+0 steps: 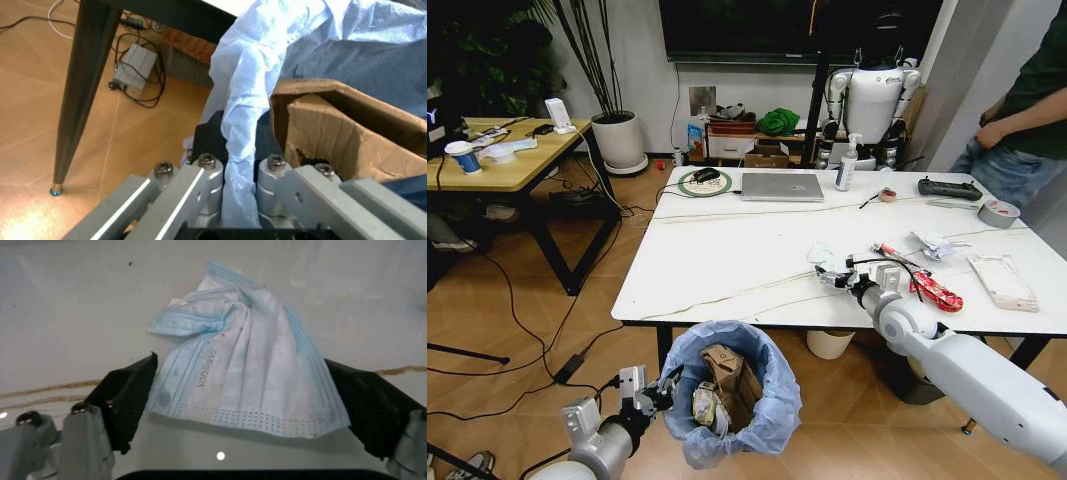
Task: Pick up the trash bin and place the trash from the table into it.
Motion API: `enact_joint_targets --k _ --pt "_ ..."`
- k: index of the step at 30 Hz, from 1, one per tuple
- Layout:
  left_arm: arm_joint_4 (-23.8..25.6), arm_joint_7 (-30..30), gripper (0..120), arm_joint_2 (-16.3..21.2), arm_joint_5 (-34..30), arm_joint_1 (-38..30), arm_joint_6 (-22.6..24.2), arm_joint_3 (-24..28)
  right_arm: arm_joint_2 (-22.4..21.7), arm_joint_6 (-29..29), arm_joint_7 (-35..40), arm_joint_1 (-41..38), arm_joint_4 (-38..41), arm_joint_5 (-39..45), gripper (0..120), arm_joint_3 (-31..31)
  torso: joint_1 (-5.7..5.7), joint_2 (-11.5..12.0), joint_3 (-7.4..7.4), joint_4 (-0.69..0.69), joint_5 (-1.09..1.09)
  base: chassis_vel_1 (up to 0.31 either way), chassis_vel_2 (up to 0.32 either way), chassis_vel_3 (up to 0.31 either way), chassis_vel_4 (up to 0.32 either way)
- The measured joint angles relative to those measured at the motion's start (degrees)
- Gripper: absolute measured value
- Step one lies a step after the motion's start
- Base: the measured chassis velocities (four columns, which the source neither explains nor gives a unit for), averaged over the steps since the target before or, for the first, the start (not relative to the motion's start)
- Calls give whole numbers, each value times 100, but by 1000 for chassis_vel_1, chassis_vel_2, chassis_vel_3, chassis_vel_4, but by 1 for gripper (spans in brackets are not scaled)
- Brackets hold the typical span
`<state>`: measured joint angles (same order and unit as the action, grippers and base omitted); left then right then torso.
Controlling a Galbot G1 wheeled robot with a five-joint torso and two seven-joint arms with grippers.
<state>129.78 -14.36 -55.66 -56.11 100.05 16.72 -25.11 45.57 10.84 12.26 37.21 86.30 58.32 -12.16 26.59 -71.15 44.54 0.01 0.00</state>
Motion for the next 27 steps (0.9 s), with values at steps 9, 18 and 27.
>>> enact_joint_targets --k 9,18,27 --pt "-39 4 2 8 -7 -36 -5 12 -59 -63 -41 -1 -19 -102 51 -6 0 0 0 -1 0 0 0 0 0" --pt "-45 15 2 3 9 -21 -9 17 -57 -108 -108 11 -26 -175 19 -24 0 0 0 0 0 0 0 0 0" --pt "-73 16 2 -6 26 -59 -12 60 -85 -420 -505 -55 -32 -192 0 22 0 0 0 0 0 0 0 0 0"
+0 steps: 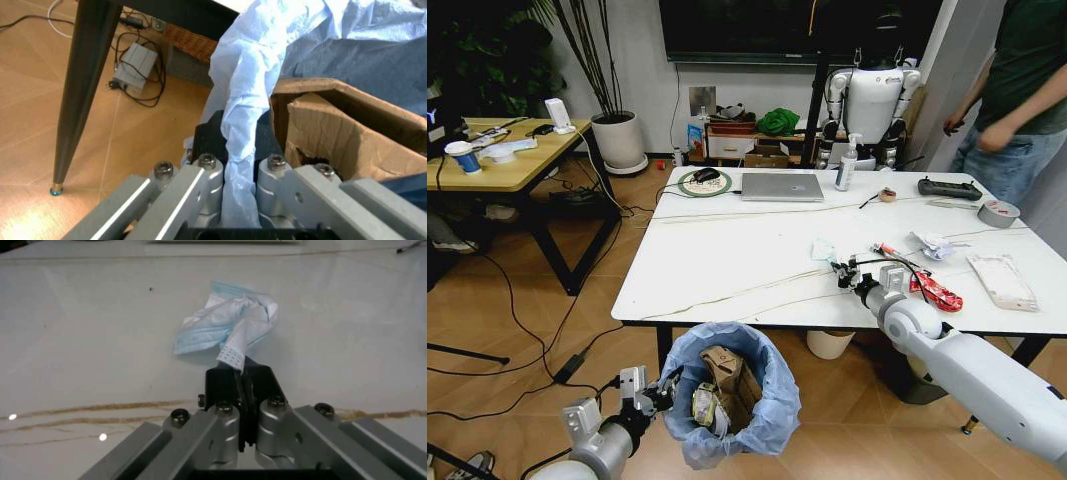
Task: Pick up the trash bin and place the trash from the table into it.
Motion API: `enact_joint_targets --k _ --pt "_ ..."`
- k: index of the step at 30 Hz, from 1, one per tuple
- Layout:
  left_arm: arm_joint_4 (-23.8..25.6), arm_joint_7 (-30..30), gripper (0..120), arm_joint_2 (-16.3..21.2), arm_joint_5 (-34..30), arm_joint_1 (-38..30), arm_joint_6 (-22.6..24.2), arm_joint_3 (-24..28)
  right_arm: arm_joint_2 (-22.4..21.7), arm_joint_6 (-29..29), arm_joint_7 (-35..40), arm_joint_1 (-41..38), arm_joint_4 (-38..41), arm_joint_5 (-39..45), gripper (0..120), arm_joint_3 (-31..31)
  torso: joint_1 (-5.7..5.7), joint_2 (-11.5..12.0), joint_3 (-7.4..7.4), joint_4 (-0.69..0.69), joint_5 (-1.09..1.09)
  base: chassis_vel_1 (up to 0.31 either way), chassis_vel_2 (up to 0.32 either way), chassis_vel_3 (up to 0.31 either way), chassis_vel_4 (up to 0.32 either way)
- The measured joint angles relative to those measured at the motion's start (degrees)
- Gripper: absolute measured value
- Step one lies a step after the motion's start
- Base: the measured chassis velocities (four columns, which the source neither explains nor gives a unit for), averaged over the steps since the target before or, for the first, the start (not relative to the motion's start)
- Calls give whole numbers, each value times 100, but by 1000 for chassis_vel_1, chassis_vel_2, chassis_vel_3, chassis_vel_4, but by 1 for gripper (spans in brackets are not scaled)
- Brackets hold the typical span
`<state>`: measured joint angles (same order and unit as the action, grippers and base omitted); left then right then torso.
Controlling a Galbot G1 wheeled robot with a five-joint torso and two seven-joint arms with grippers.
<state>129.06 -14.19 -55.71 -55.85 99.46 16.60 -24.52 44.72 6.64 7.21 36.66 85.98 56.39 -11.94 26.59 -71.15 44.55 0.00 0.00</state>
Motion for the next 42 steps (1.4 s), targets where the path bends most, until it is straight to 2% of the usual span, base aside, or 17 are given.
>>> enact_joint_targets --k 4,7,8,10,13,14,19,26,32,35,36,42 --pt "0 -2 2 12 -1 -20 0 27 -149 -668 -773 33 373 50 0 72 0 0 0 0 0 0 0 0 0" --pt "27 -5 2 33 -18 -30 0 28 -410 -1226 -1851 74 967 135 0 77 0 0 0 0 1 0 0 0 0" --pt "27 -5 2 33 -18 -30 0 28 -410 -1226 -1851 74 967 135 0 77 0 0 0 0 1 0 0 0 0" --pt "50 -10 2 41 -30 -44 1 28 -586 -1494 -2569 94 1481 126 0 31 0 0 -1 0 2 0 0 0 0" --pt "57 -12 2 39 -39 -51 2 18 -789 -1608 -3431 153 2058 6 0 -89 0 -1 -1 -1 1 0 0 0 0" --pt "57 -12 2 39 -39 -51 2 18 -789 -1608 -3431 153 2058 6 0 -89 0 -1 -1 -1 1 0 0 0 0" --pt "105 -13 2 13 -81 -47 7 11 -1101 -1607 -4422 321 2586 -670 0 -378 0 -2 -1 0 1 0 0 0 0" --pt "264 9 2 6 -121 -43 23 25 -1210 -1673 -4699 501 2644 -1523 0 -643 0 -1 -1 0 -1 0 0 0 0" --pt "321 13 2 -4 -129 -34 41 69 -1213 -1697 -4720 493 2644 -1742 0 -680 0 -1 -1 0 0 0 0 0 0" --pt "321 3 2 2 -129 -41 46 69 -1210 -1718 -4716 439 2616 -1740 10 -654 0 -1 0 0 0 0 0 0 0" --pt "321 3 2 2 -129 -41 46 69 -1210 -1718 -4716 439 2616 -1740 10 -654 0 -1 0 0 0 0 0 0 0" --pt "282 -21 2 -8 -119 -60 53 83 -1223 -1759 -4694 441 2597 -1736 37 -635 0 -1 0 0 1 0 0 0 0"
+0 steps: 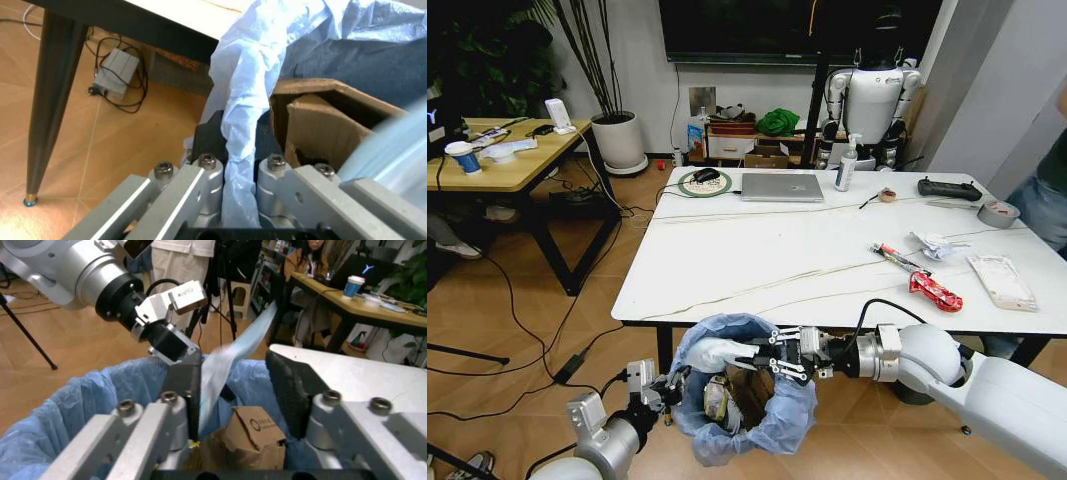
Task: Pick up the trash bin and place the trash from the table into it.
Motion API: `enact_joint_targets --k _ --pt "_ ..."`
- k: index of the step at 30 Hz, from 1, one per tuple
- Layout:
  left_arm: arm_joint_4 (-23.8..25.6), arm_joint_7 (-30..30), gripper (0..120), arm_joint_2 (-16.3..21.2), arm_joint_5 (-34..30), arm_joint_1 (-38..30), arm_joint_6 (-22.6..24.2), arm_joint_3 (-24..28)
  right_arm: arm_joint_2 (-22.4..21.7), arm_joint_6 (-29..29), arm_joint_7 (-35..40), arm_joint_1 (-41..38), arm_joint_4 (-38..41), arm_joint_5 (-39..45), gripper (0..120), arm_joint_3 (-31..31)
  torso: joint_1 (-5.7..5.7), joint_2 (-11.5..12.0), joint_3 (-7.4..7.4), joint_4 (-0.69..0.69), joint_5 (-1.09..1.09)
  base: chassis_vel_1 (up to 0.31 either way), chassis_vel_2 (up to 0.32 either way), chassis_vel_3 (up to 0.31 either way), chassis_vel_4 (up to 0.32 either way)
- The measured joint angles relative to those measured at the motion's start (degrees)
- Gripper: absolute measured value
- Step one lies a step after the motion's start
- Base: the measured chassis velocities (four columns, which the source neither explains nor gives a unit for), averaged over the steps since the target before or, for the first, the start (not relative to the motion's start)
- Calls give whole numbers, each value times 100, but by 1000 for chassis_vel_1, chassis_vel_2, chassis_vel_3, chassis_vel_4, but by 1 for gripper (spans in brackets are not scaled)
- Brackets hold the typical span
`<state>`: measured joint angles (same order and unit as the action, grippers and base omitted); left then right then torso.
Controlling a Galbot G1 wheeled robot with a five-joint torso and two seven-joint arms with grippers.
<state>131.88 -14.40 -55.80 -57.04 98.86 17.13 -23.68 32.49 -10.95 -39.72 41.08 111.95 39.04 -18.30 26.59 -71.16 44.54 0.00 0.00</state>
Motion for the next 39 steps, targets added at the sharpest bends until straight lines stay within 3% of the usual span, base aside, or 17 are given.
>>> enact_joint_targets --k 2,6,15,20,22,26,28,29,31,36,38,39 --pt "-5 -6 2 -7 2 -4 3 1 -1 -2 12 0 -3 6 39 7 0 0 0 0 0 0 0 0 0" --pt "-47 -30 2 -10 11 -12 13 2 -17 -16 62 -4 -3 39 59 47 0 1 0 0 0 0 0 0 0" --pt "-138 -53 2 -15 65 26 17 -53 129 -30 605 -103 -126 353 89 353 0 1 0 0 0 0 0 0 0" --pt "-156 -41 2 -103 153 114 2 -106 257 35 2517 -141 -433 775 100 581 0 1 0 0 0 0 0 0 0" --pt "-156 -30 2 -126 189 148 -4 -128 305 70 2819 -107 -548 855 100 665 0 1 0 -1 0 0 0 0 0" --pt "-185 -10 2 -138 223 140 -12 -174 348 279 3190 541 -876 1036 100 1537 1 1 1 -4 -3 0 0 0 0" --pt "-254 6 2 -107 230 107 -20 -193 250 684 3215 1398 -839 1059 100 2642 2 2 2 -2 -1 0 0 0 0" --pt "-254 6 2 -107 230 107 -20 -193 250 684 3215 1398 -839 1059 100 2642 2 2 2 -2 -1 0 0 0 0" --pt "-312 50 2 -82 246 107 -38 -209 272 839 3137 2334 -731 1057 100 3827 1 1 1 5 3 0 0 0 0" --pt "-380 101 2 -60 304 70 -64 -209 972 819 3311 3687 -500 850 100 5581 0 1 0 -1 -3 0 0 0 0" --pt "-380 101 2 -60 304 70 -64 -209 972 819 3311 3687 -500 850 100 5581 0 1 0 -1 -3 0 0 0 0" --pt "-410 105 2 -66 317 42 -72 -211 1323 856 3467 4077 -344 803 100 6072 -1 1 0 2 1 0 0 0 0"
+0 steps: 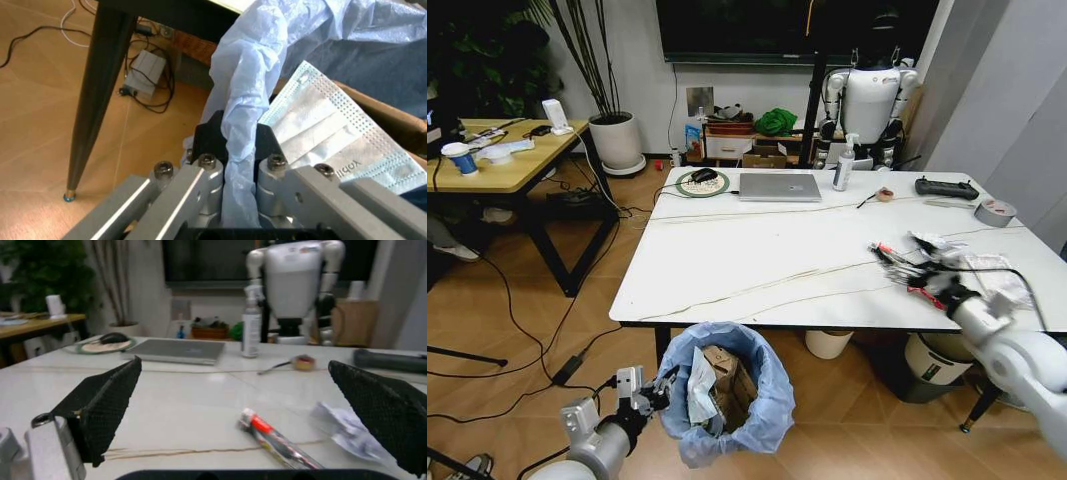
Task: Pick up the trash bin and place the trash from the table into it.
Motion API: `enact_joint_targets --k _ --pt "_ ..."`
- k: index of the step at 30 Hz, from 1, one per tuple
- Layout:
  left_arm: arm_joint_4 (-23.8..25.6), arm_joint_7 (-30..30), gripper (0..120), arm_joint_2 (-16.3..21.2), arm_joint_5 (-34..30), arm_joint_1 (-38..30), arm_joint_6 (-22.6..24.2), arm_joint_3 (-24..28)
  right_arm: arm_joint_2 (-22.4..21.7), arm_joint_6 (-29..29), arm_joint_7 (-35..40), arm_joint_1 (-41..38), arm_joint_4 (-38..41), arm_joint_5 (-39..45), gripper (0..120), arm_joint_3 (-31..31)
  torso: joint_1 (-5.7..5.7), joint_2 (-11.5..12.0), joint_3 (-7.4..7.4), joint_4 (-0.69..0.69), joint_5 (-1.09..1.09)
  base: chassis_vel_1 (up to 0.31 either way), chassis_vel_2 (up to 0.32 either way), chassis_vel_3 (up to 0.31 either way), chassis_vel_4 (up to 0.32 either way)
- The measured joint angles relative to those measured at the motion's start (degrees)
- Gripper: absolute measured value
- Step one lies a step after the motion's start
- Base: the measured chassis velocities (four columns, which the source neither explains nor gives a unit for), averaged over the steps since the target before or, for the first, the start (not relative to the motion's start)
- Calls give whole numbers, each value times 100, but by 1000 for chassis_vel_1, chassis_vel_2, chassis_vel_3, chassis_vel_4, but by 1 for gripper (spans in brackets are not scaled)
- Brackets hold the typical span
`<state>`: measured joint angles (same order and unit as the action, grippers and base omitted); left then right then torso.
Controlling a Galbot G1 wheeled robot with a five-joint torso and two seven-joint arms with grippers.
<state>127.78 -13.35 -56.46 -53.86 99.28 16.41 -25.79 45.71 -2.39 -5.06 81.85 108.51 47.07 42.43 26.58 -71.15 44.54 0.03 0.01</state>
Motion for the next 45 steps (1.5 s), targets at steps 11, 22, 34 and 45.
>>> enact_joint_targets --k 11,22,34,45 --pt "3 43 2 15 67 70 -29 56 1350 -448 -1147 1495 253 -689 100 1349 0 -1 0 -2 0 0 0 0 0" --pt "67 84 2 -9 144 169 -63 39 1707 -489 -1540 1502 97 -453 100 1294 0 0 0 -3 -1 0 0 0 0" --pt "74 81 2 -88 184 161 -65 85 1738 -573 -1745 1475 -78 -301 100 1239 1 0 1 -2 -1 -40 -32 37 31" --pt "66 77 2 -106 190 163 -65 86 1724 -589 -1795 1436 -122 -289 100 1204 1 0 1 -3 -2 -84 -75 86 83"
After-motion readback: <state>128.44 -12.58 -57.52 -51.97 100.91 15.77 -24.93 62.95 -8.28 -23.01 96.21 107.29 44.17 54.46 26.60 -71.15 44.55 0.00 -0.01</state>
